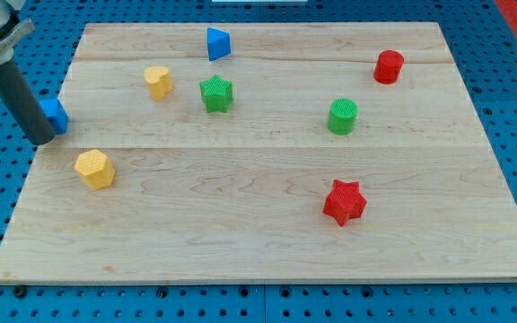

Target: Drag the blue cube into the triangle

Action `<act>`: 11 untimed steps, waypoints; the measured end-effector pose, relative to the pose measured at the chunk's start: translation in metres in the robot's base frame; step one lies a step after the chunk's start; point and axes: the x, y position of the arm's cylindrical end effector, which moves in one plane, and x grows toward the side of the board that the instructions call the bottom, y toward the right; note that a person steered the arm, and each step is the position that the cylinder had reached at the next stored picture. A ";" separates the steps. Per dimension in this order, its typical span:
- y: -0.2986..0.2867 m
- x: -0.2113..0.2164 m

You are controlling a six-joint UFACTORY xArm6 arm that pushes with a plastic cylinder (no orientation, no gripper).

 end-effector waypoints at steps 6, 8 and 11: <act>0.011 -0.158; 0.061 -0.160; 0.164 -0.170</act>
